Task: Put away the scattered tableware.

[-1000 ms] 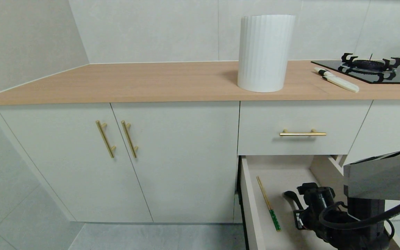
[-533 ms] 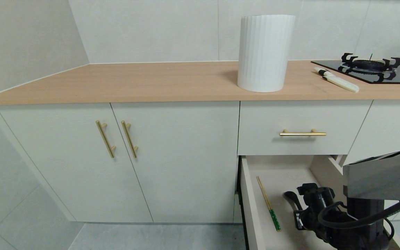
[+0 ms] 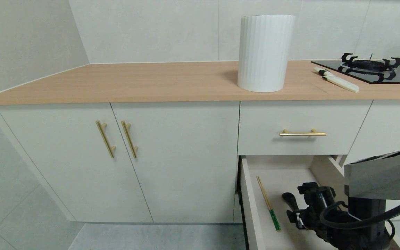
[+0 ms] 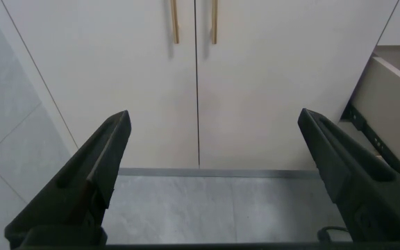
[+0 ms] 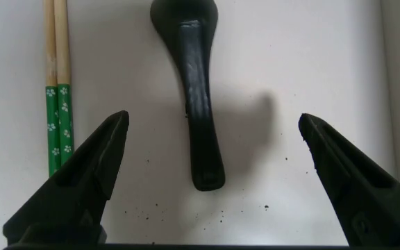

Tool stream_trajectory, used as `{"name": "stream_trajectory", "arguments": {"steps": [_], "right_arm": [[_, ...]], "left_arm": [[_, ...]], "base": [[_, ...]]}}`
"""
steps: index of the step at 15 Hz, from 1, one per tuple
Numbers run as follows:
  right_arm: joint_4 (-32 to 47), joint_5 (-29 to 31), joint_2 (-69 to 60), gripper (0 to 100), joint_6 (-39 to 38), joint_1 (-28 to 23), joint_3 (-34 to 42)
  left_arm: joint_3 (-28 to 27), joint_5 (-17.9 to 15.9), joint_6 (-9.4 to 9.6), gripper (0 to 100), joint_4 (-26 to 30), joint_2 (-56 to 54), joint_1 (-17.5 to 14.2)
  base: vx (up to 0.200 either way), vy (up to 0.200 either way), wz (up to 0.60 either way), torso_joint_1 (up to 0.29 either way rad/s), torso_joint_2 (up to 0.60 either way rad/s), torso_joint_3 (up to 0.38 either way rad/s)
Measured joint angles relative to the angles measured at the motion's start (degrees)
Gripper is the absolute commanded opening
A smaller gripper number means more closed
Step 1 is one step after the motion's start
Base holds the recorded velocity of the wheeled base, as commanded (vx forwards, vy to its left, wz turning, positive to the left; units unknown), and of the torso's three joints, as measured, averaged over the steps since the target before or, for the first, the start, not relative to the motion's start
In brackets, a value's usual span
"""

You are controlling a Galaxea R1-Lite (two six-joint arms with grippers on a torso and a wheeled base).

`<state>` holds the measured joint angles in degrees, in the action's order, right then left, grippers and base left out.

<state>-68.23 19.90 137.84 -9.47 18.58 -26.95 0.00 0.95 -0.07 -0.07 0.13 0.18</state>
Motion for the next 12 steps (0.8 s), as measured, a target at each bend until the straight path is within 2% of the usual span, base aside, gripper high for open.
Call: {"name": "stream_trajectory", "arguments": {"steps": [6, 7, 8, 10, 12], "right_arm": [[0.66, 0.02, -8.42, 100, 0.61, -0.98, 2.36], [2.0, -0.09, -11.02, 100, 1.02, -1.66, 2.57], [4.46, -0.27, -13.97, 100, 1.29, -2.33, 2.65], [11.12, -1.04, -20.58, 100, 1.54, -3.73, 2.43], [19.68, -2.66, -27.64, 100, 1.67, -4.39, 1.71]], "left_arm": [[0.0, -0.02, 0.02, 100, 0.02, 0.0, 0.0], [0.0, -0.05, 0.5, 100, 0.07, 0.0, 0.0], [0.0, -0.09, 1.52, 100, 0.07, 0.0, 0.0], [-0.02, -0.05, 0.26, 100, 0.07, 0.0, 0.0], [-0.02, -0.02, -0.04, 100, 0.07, 0.0, 0.0]], "base": [[0.0, 0.0, 0.0, 0.0, 0.0, 0.0], [0.0, 0.0, 0.0, 0.0, 0.0, 0.0], [0.0, 0.0, 0.0, 0.0, 0.0, 0.0], [0.0, 0.0, 0.0, 0.0, 0.0, 0.0], [0.0, 0.0, 0.0, 0.0, 0.0, 0.0]]}}
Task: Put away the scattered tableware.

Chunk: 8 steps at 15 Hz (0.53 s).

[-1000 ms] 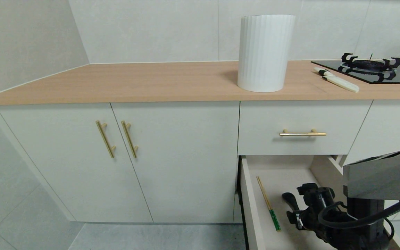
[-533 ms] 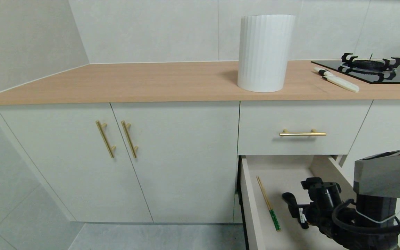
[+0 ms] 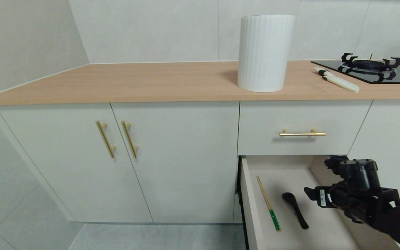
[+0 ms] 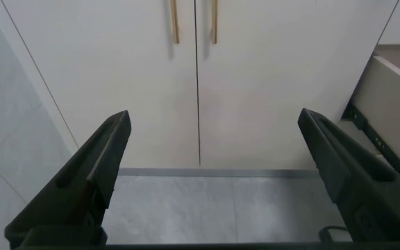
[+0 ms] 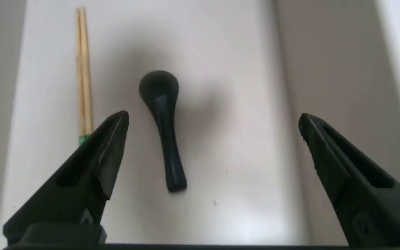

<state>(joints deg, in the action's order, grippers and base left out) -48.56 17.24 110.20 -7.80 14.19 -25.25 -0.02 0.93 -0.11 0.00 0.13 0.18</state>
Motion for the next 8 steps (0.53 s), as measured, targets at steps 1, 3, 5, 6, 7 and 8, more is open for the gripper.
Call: {"name": "stream_trajectory", "arguments": {"steps": [1, 3, 5, 6, 7, 8], "right_arm": [[5.67, -1.15, -4.08, 100, 0.04, -0.17, -0.6], [17.55, -3.83, -11.73, 100, 0.06, -0.22, -2.15], [28.53, -6.9, -18.69, 100, 0.09, 0.39, -4.27], [31.83, -7.69, -21.33, 100, 0.09, 1.24, -5.14], [33.4, -7.98, -23.47, 100, 0.11, 2.32, -5.73], [34.02, -7.96, -24.82, 100, 0.15, 3.04, -5.92]], "left_arm": [[0.0, 0.0, 0.0, 100, 0.0, 0.0, 0.0], [0.02, 0.02, 0.0, 100, 0.0, 0.0, 0.0], [0.02, 0.02, -0.02, 100, 0.0, 0.0, 0.0], [0.02, 0.0, -0.07, 100, 0.0, 0.0, 0.0], [0.02, 0.05, -0.11, 100, 0.02, 0.0, 0.0], [0.02, 0.02, -0.11, 100, 0.0, 0.0, 0.0]], "base": [[0.0, 0.0, 0.0, 0.0, 0.0, 0.0], [0.0, 0.0, 0.0, 0.0, 0.0, 0.0], [-0.1, 0.0, 0.0, 0.004, 0.0, -0.001], [-0.2, 0.0, 0.0, 0.002, 0.01, 0.007], [-0.2, 0.0, 0.0, 0.007, 0.0, 0.002], [-0.2, 0.0, 0.0, 0.002, 0.0, 0.002]]}}
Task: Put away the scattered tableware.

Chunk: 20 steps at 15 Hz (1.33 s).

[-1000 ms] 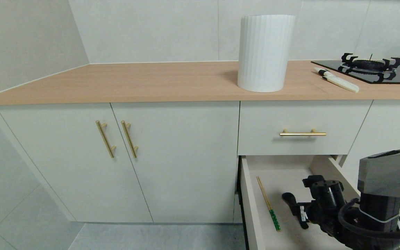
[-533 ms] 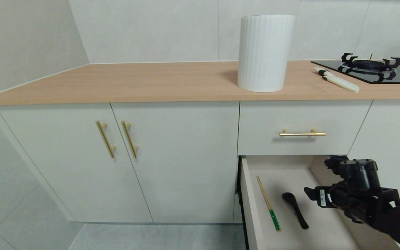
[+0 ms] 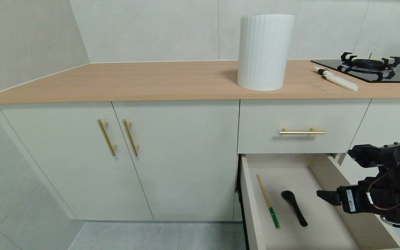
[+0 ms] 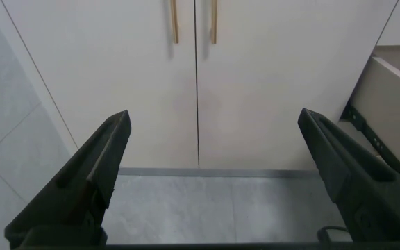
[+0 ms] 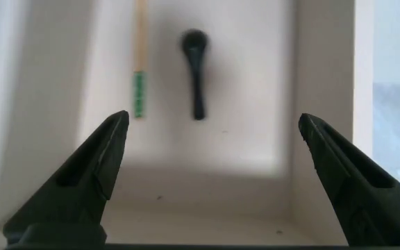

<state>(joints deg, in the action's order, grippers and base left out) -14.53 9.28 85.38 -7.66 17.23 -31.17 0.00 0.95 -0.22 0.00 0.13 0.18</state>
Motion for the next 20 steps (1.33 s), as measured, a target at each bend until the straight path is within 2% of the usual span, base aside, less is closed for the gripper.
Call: {"name": "stream_trajectory", "arguments": {"steps": [3, 9, 12, 15, 20], "right_arm": [[0.63, 0.07, -2.08, 100, 0.11, 0.96, 0.0], [10.08, 0.09, -5.75, 100, 4.27, 3.83, 0.8], [15.04, 0.11, -7.57, 100, 6.95, 7.85, 2.23], [15.79, -0.04, -8.97, 100, 12.93, 10.89, 6.01], [15.81, -0.39, -9.01, 100, 17.4, 13.01, 10.47]], "left_arm": [[-0.02, 0.0, 0.0, 100, 0.0, 0.0, 0.0], [0.0, 0.0, 0.04, 100, 0.02, 0.0, 0.0], [0.0, 0.0, 0.04, 100, 0.0, 0.0, 0.0], [0.0, 0.0, 0.06, 100, 0.0, 0.0, 0.0], [0.0, 0.0, 0.06, 100, 0.0, 0.0, 0.0]], "base": [[-0.2, 0.0, 0.0, -0.004, 0.0, 0.004], [0.0, 0.0, 0.0, 0.0, 0.0, 0.0], [0.0, 0.0, 0.0, 0.0, 0.0, 0.0], [0.0, 0.0, 0.0, 0.0, 0.0, 0.0], [0.0, 0.0, 0.0, 0.0, 0.0, 0.0]]}}
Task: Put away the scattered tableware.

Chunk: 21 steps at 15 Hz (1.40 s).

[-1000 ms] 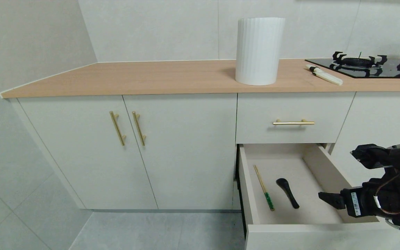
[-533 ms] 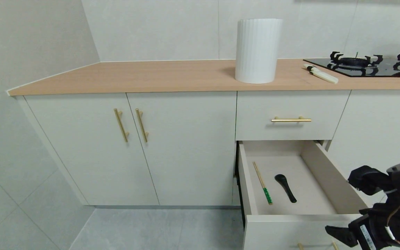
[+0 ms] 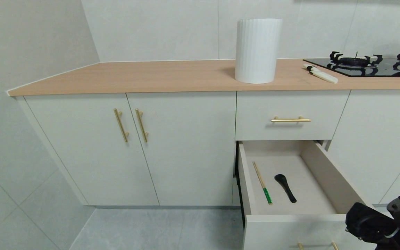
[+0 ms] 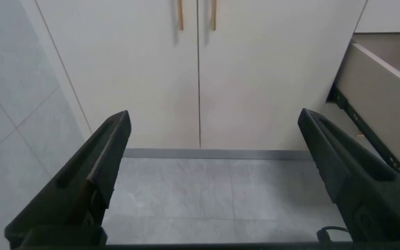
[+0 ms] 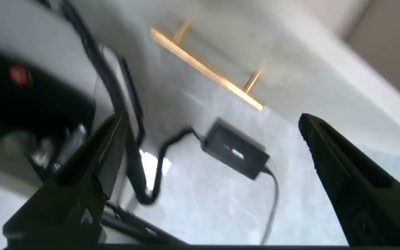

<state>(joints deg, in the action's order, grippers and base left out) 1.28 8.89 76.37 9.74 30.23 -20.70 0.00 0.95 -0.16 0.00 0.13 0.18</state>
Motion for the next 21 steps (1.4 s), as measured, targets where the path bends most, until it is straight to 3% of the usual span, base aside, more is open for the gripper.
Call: {"name": "stream_trajectory", "arguments": {"steps": [5, 13, 21], "right_arm": [[-2.15, -0.09, 5.95, 100, -1.05, 0.16, 0.48], [-17.02, 0.61, 18.6, 100, -10.96, -2.6, -0.71], [-28.45, 2.24, 24.32, 100, -14.45, -3.69, -0.9]], "left_arm": [[0.0, 0.0, 0.0, 100, 0.0, 0.0, 0.0], [0.0, 0.0, 0.0, 100, 0.0, 0.0, 0.0], [0.0, 0.0, 0.0, 100, 0.0, 0.0, 0.0]], "base": [[0.0, 0.0, 0.0, 0.0, 0.0, 0.0], [0.0, 0.0, 0.0, 0.0, 0.0, 0.0], [0.0, 0.0, 0.0, 0.0, 0.0, 0.0]]}}
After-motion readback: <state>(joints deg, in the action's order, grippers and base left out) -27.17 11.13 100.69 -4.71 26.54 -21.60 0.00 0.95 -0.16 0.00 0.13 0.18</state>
